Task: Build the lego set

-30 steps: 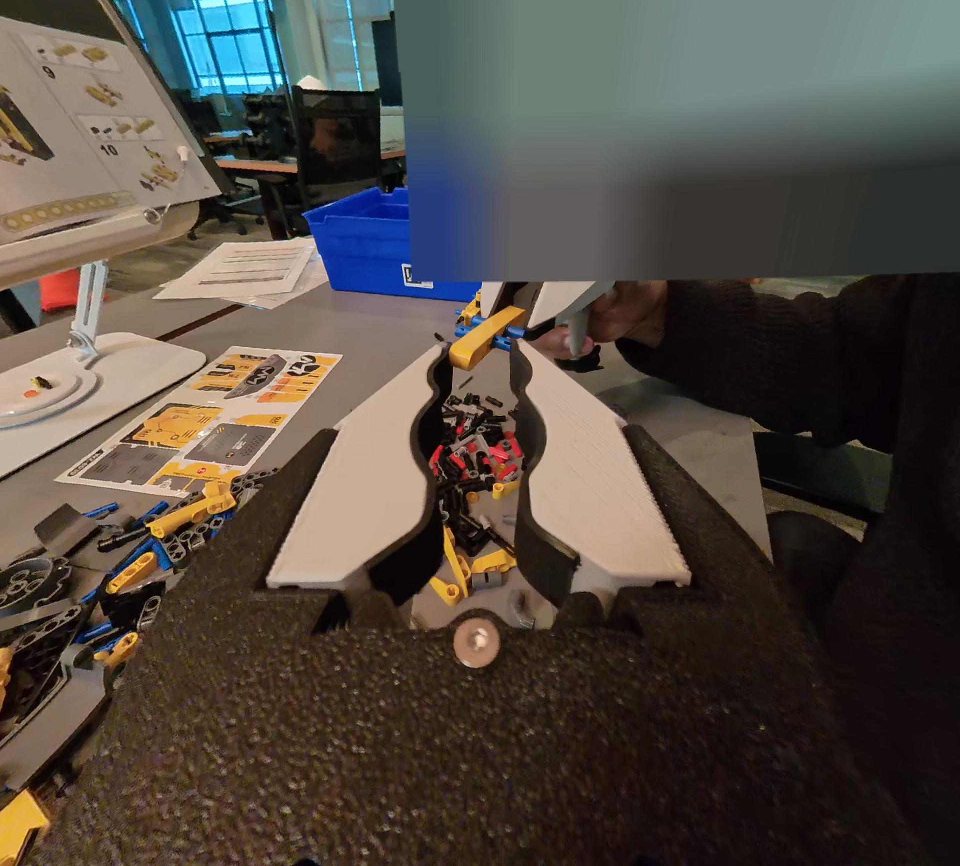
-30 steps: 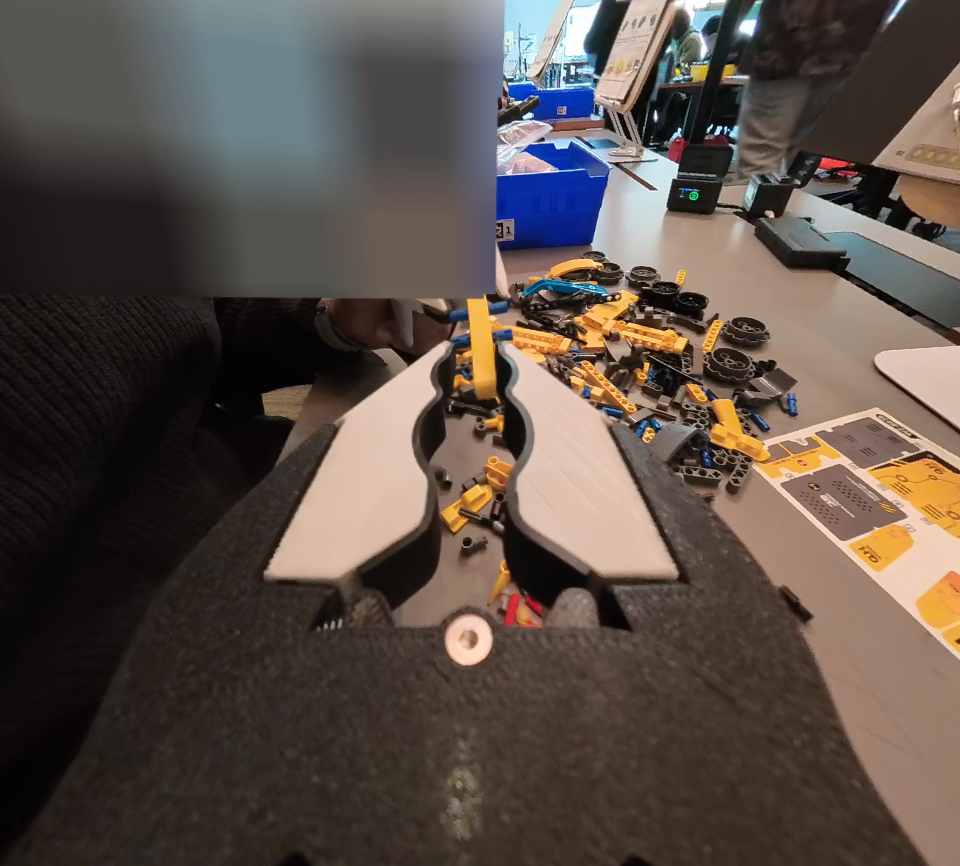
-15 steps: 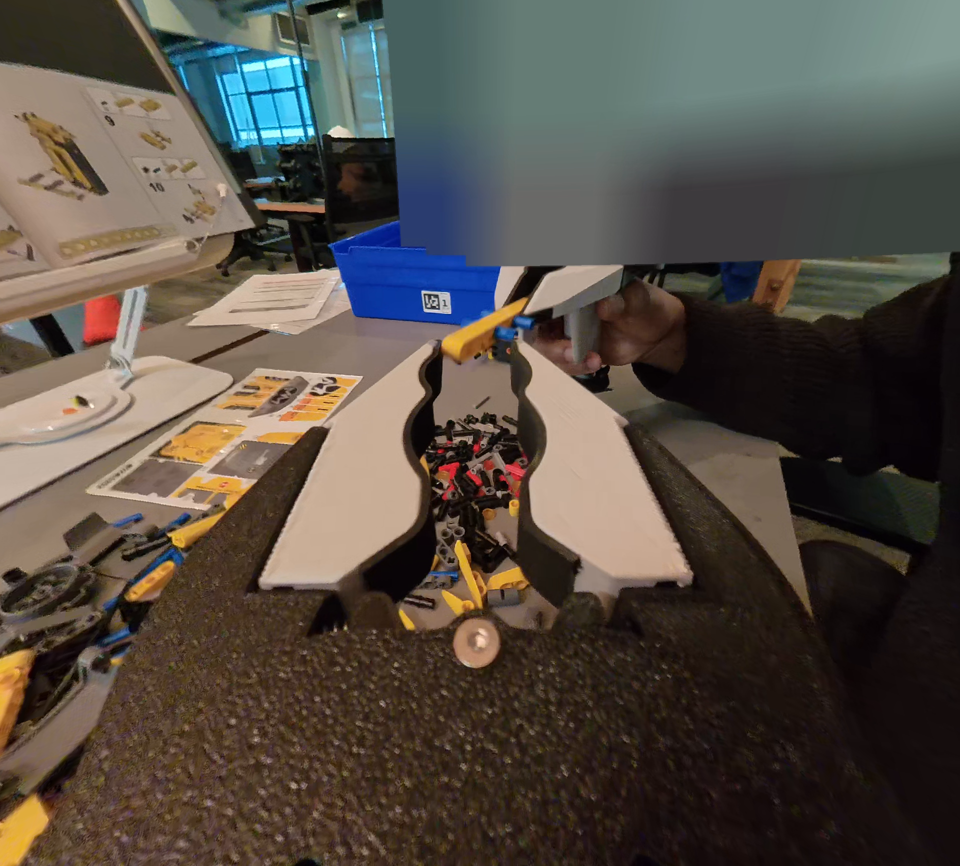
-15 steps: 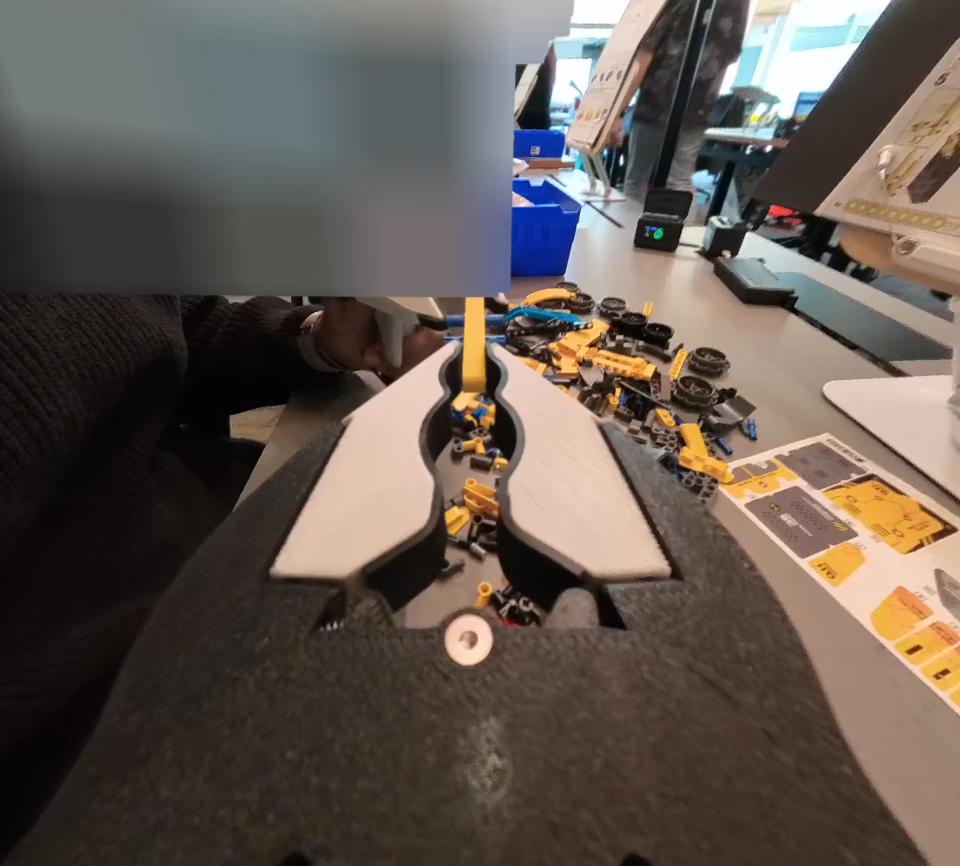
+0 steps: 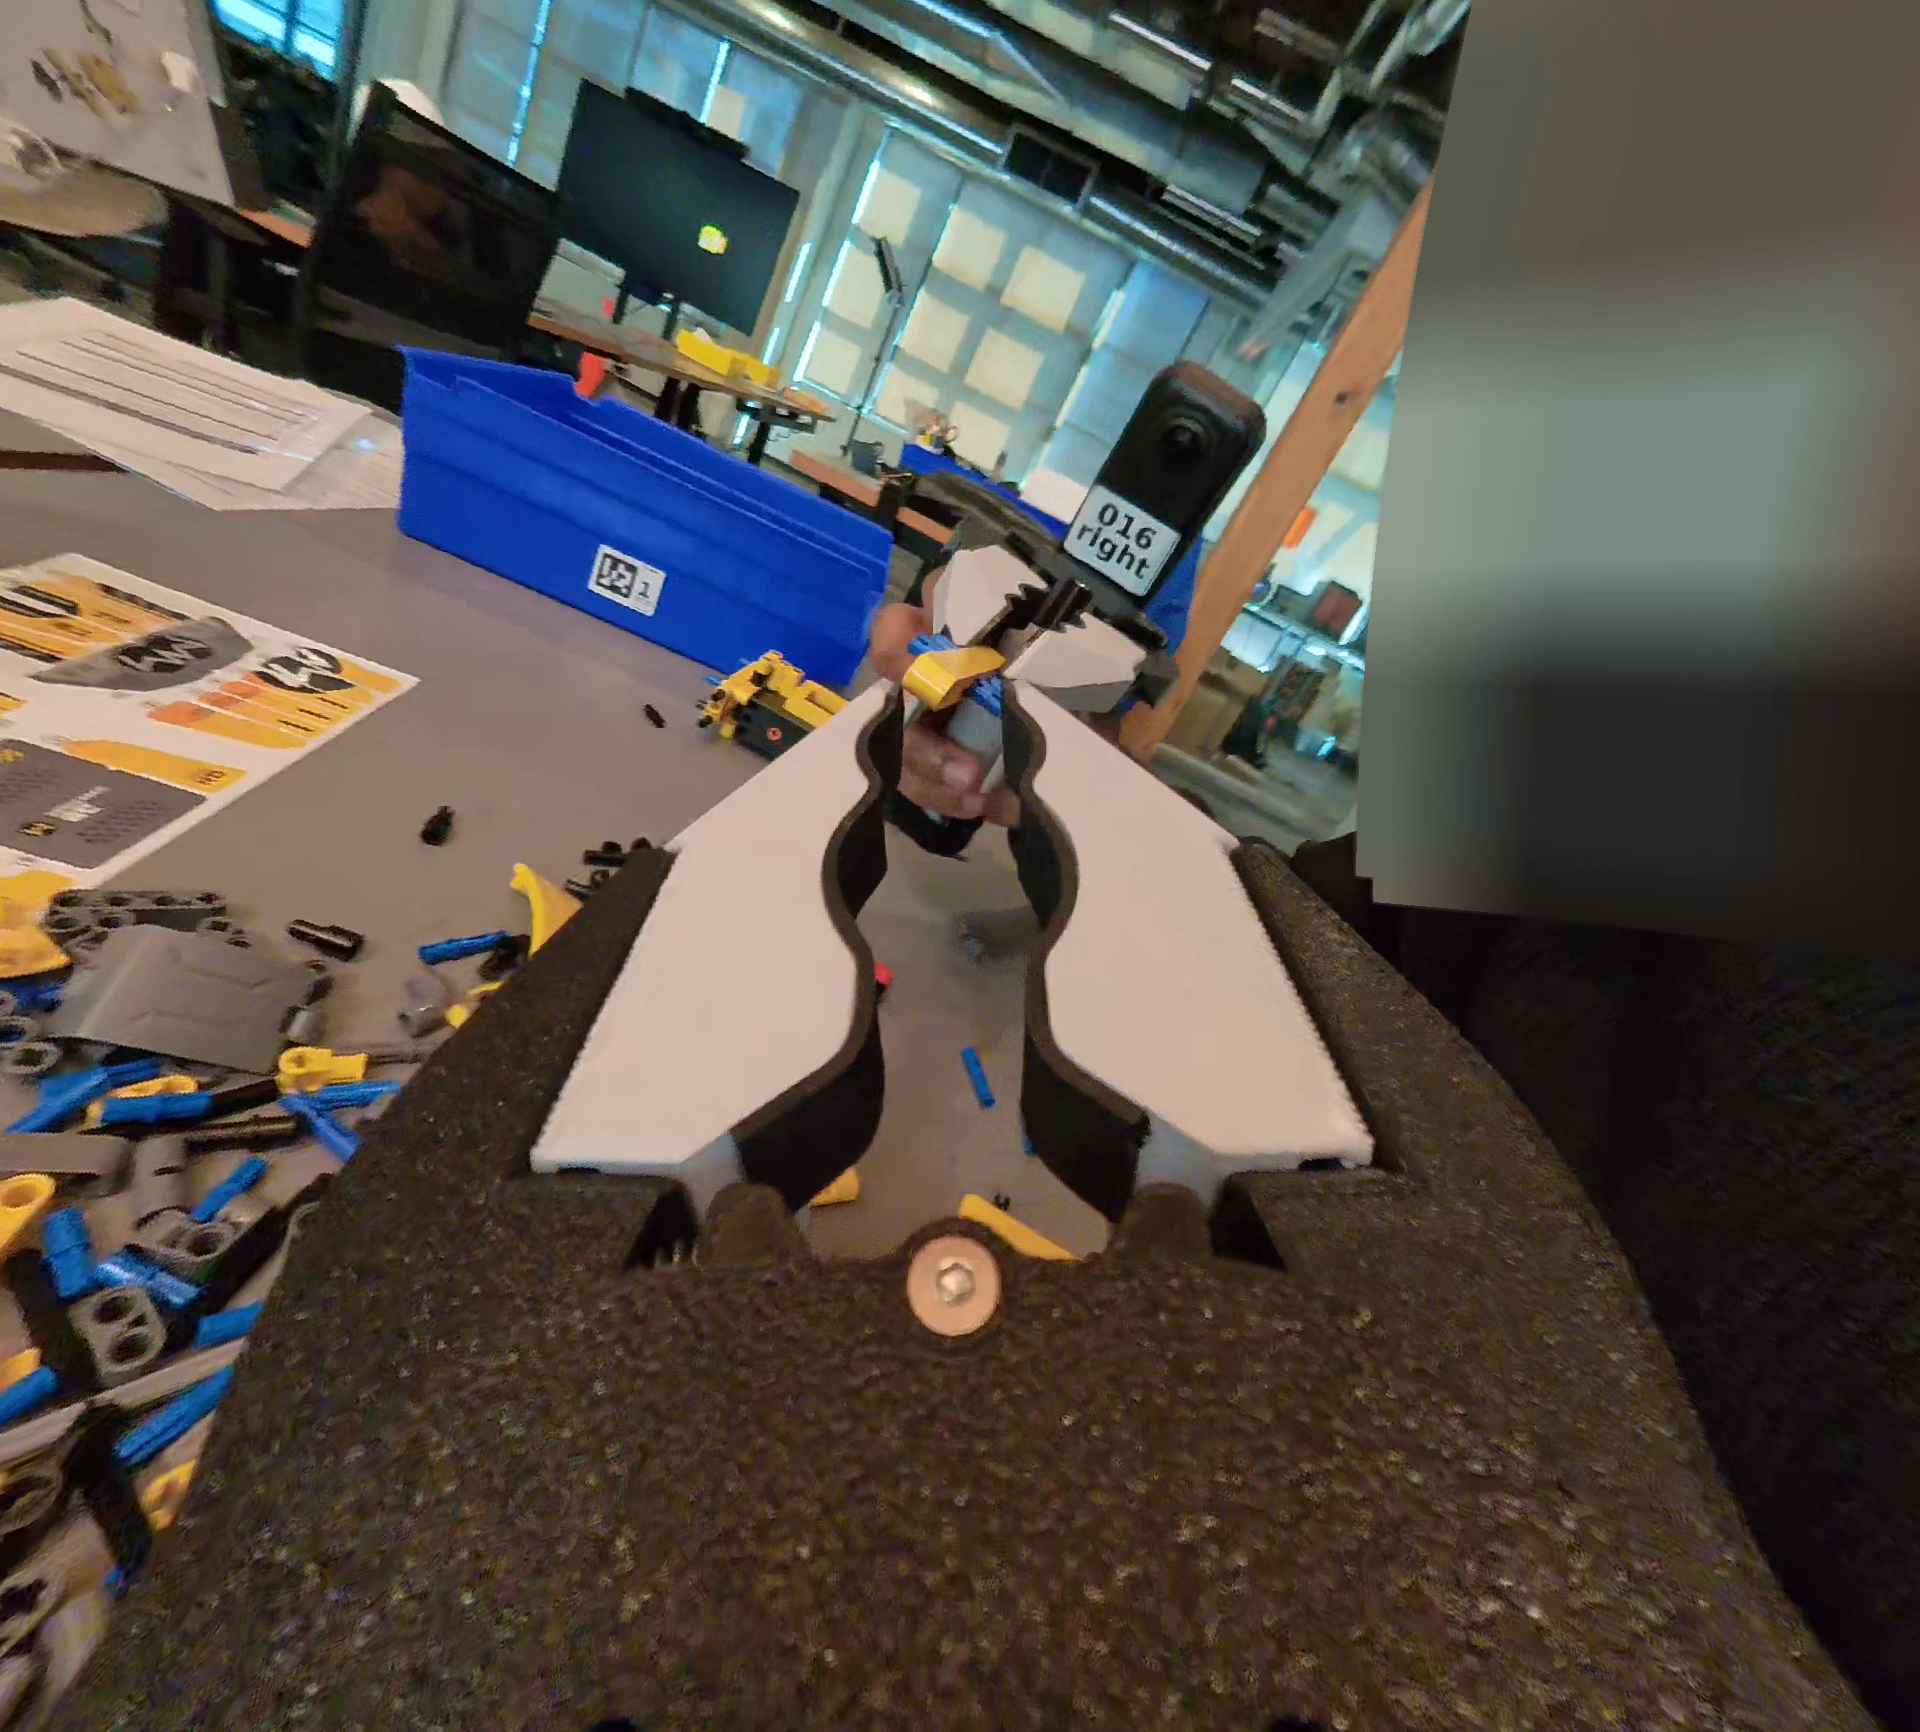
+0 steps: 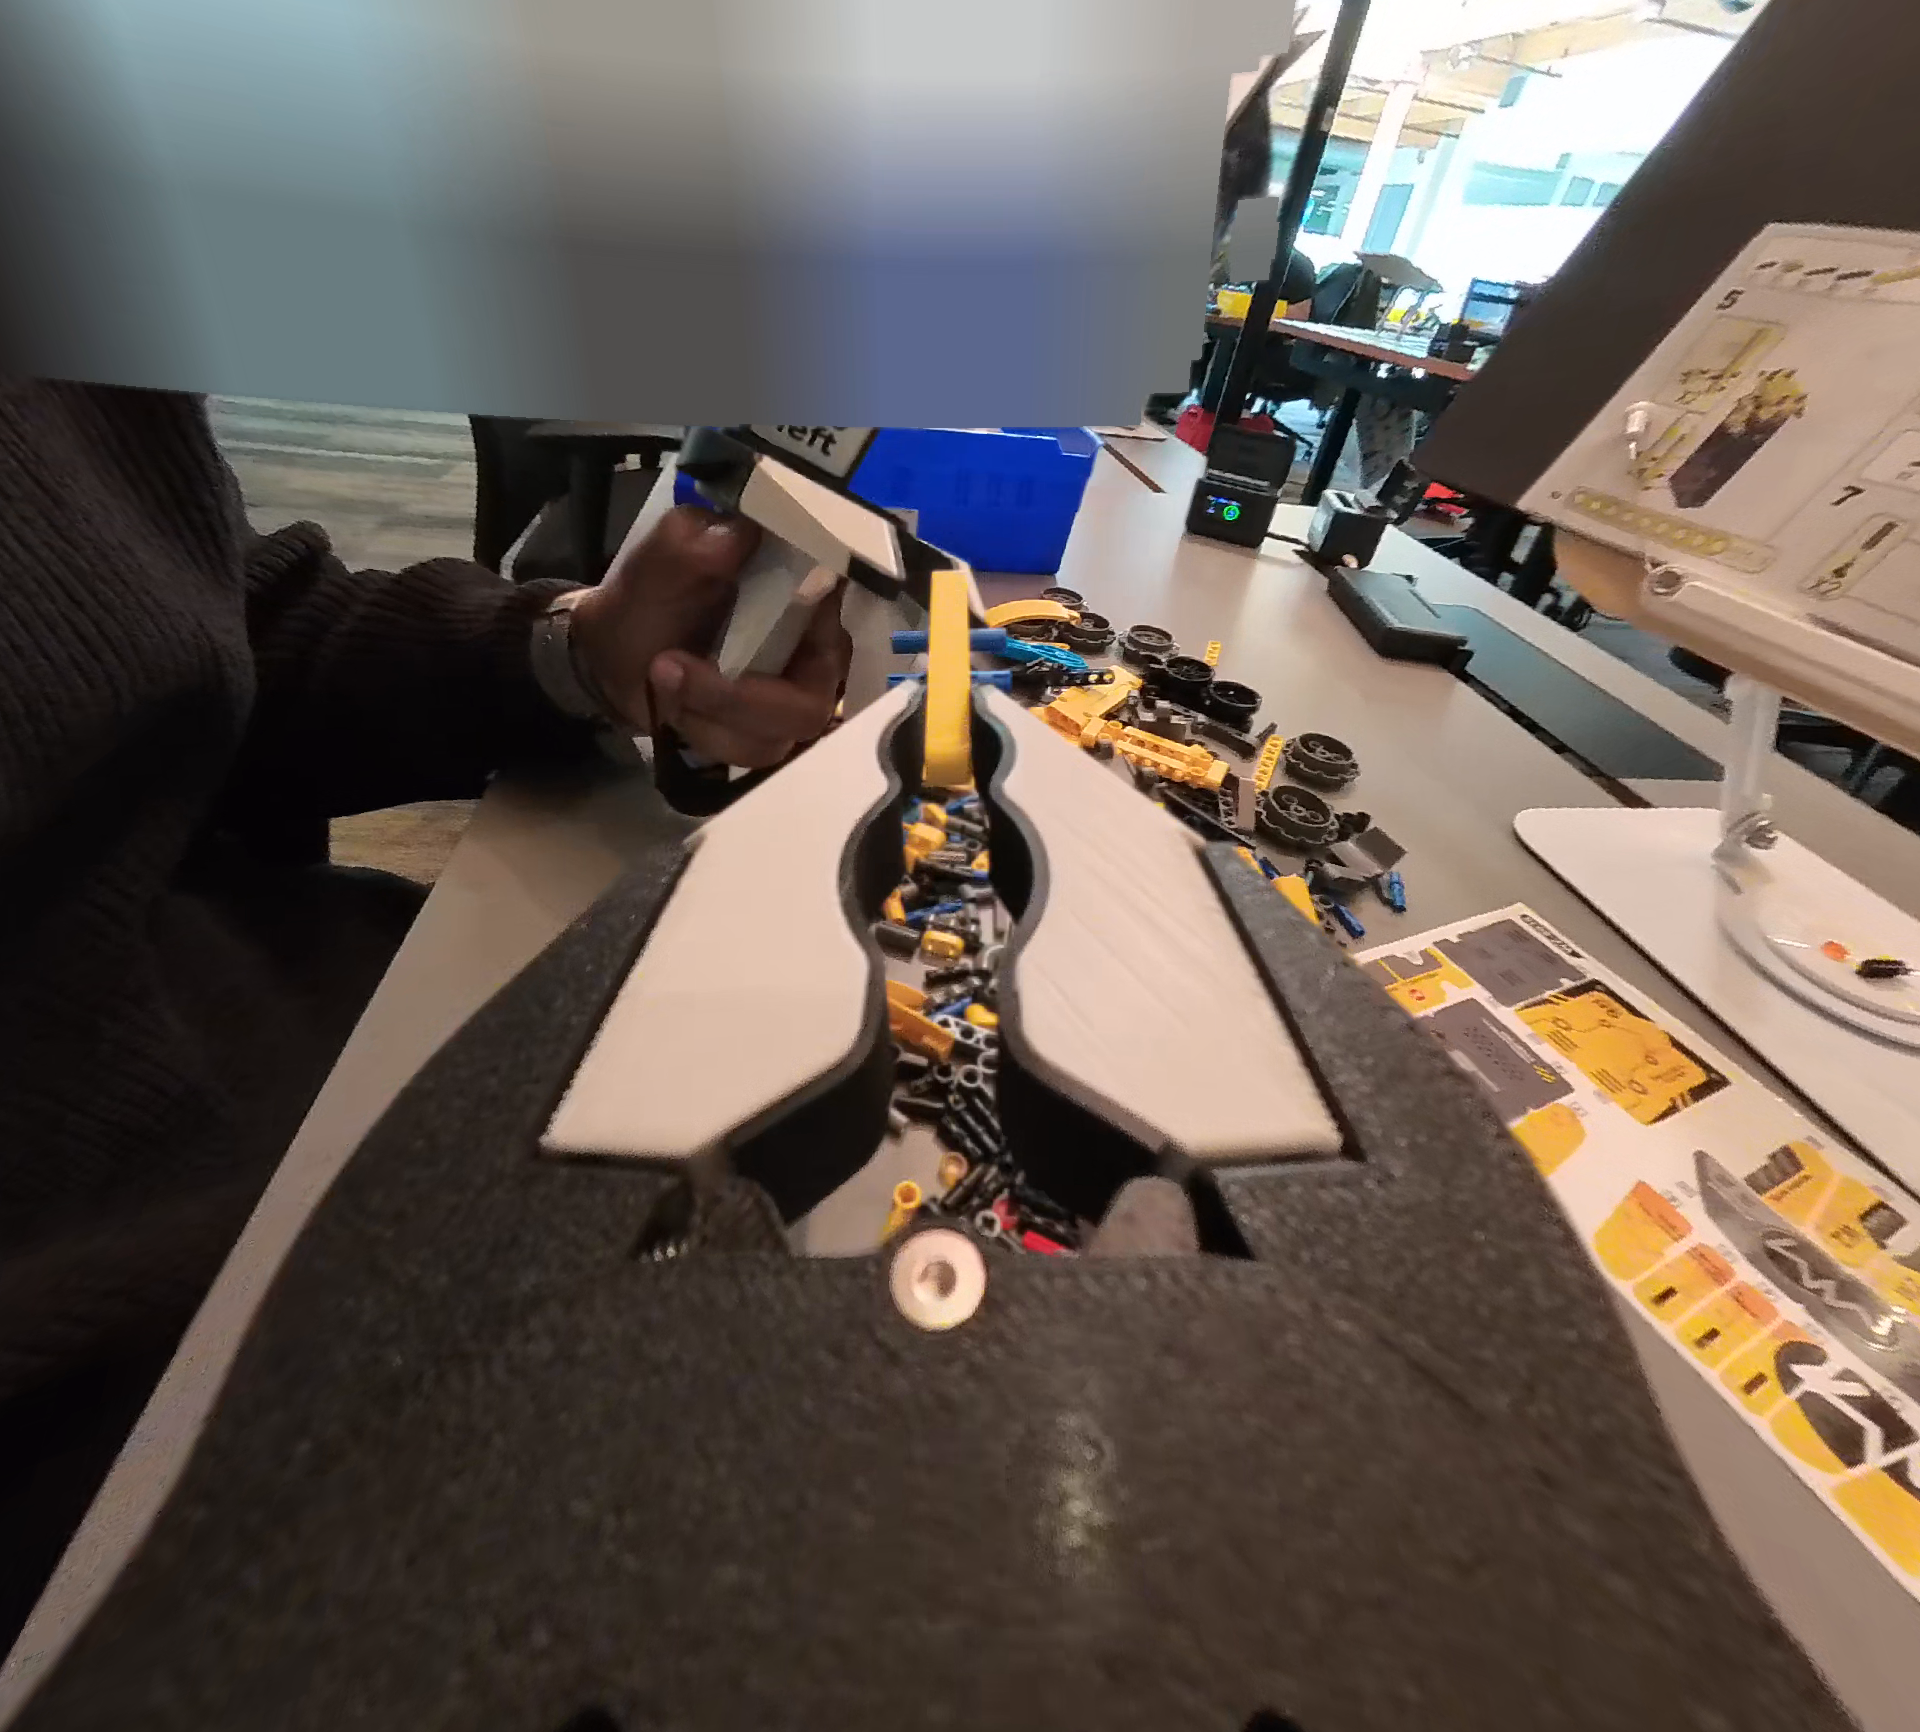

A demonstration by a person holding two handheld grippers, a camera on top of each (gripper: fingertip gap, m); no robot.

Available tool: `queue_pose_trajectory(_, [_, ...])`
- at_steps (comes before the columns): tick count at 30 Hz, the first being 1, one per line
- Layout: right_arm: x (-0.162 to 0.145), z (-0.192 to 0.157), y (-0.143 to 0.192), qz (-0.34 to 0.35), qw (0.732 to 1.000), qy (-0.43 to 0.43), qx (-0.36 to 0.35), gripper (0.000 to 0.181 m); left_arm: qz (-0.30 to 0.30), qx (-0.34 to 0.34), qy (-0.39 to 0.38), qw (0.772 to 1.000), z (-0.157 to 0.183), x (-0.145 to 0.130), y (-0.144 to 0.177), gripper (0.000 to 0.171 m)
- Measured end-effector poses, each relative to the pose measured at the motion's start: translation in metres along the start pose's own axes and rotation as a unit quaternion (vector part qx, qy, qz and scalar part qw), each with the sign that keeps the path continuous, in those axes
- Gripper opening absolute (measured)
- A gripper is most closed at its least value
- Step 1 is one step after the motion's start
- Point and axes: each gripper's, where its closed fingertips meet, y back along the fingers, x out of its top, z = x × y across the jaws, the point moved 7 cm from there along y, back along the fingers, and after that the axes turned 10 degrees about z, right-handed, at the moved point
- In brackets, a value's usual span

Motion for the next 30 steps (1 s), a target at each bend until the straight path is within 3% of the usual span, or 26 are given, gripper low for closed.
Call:
queue_pose_trajectory(24, [0.003, 0.005, 0.002, 0.015, 0.999, -0.002, -0.030, 0.007, -0.010, 0.013, -0.032, 0.999, 0.000, -0.003, -0.001, 0.019])
queue_pose_trajectory(30, [0.000, 0.006, 0.001, 0.012, 1.000, -0.014, -0.026, 0.007, 0.025, 0.038, -0.060, 0.997, -0.002, 0.006, 0.005, 0.018])
